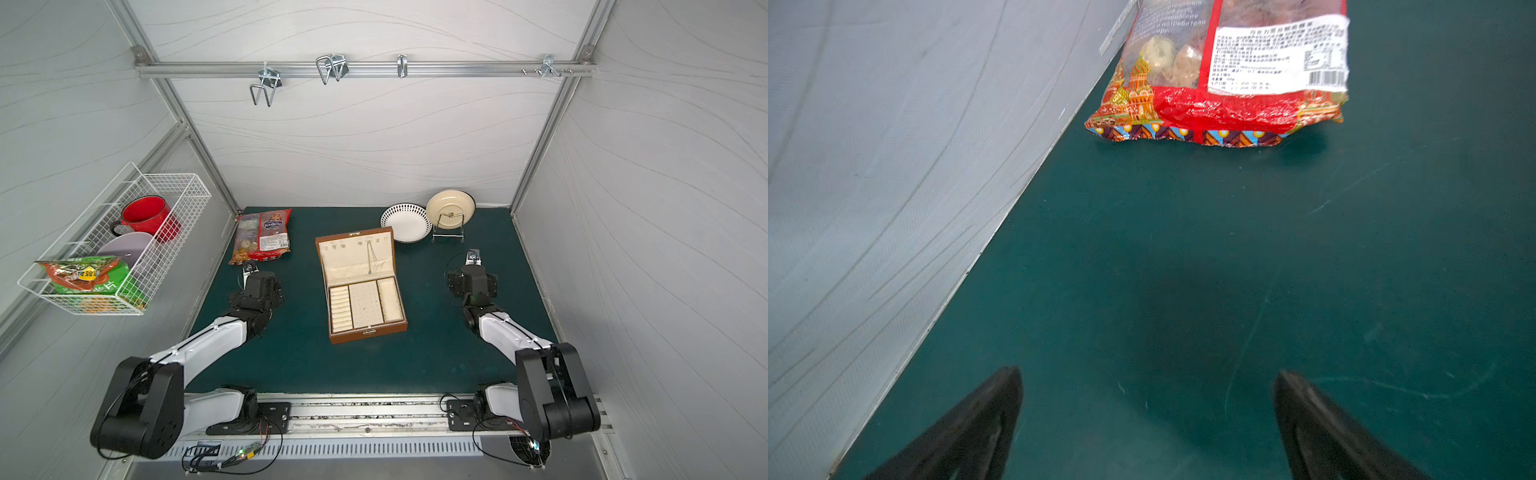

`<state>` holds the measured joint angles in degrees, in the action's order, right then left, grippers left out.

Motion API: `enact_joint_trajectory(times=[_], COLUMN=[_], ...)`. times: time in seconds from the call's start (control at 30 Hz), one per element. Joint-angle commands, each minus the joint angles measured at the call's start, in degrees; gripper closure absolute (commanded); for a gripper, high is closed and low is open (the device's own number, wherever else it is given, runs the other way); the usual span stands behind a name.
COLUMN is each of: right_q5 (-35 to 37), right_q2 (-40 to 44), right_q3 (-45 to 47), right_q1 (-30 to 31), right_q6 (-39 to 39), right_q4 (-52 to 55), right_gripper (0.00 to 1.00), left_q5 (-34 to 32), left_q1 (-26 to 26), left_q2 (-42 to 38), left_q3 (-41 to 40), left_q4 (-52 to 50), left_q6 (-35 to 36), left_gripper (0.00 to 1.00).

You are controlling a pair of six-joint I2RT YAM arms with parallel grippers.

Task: Put jewelry chain into jewelry box
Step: Reset both arms

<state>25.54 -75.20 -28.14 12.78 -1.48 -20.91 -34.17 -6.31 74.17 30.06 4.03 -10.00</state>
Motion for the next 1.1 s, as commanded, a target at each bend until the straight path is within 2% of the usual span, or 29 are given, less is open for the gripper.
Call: enact_joint_trajectory(times=[0.0, 0.03, 0.17, 0.3, 0.37, 0.4, 0.5, 0.7, 1.07], right_q5=[0.84, 0.77, -2.73, -9.9, -14.03, -15.78, -20.47, -20.91, -22.2], right_q2=[-3.86, -4.94, -6.9, -10.03, -10.67, -10.84, -14.05, -13.87, -13.84], right_q3=[-1.03, -0.42, 2.13, 5.73, 5.51, 4.87, 5.72, 2.9, 2.5], right_q1=[-0.6, -0.88, -2.77, -6.76, -8.0, -8.57, -9.96, -11.03, -11.68], right_q6=[2.18, 2.55, 2.98, 1.98, 2.05, 1.86, 2.02, 0.66, 0.23], right_q4=[-8.92, -10.99, -16.73, -25.93, -25.97, -24.83, -29.23, -23.59, -22.84], right_gripper=[0.01, 0.01, 0.01, 0.01, 0.01, 0.01, 0.01, 0.01, 0.01], left_q5=[4.19, 4.43, 6.68, 13.09, 15.1, 16.69, 20.77, 21.34, 21.09], left_q1=[1.7, 1.81, 2.25, 2.82, 3.01, 3.62, 5.37, 5.5, 5.34], left_q2=[4.86, 5.99, 9.13, 11.64, 13.47, 12.74, 14.58, 14.76, 15.04], left_q3=[0.85, 1.52, 0.93, -1.26, -4.56, -4.61, -7.16, -6.99, -7.04], left_q4=[13.13, 12.2, 23.94, 34.36, 42.51, 40.51, 46.54, 46.02, 46.47], left_q6=[5.63, 5.81, 8.59, 9.65, 10.56, 9.6, 9.05, 9.04, 9.21], left_gripper=[0.0, 0.0, 0.0, 0.0, 0.0, 0.0, 0.0, 0.0, 0.0])
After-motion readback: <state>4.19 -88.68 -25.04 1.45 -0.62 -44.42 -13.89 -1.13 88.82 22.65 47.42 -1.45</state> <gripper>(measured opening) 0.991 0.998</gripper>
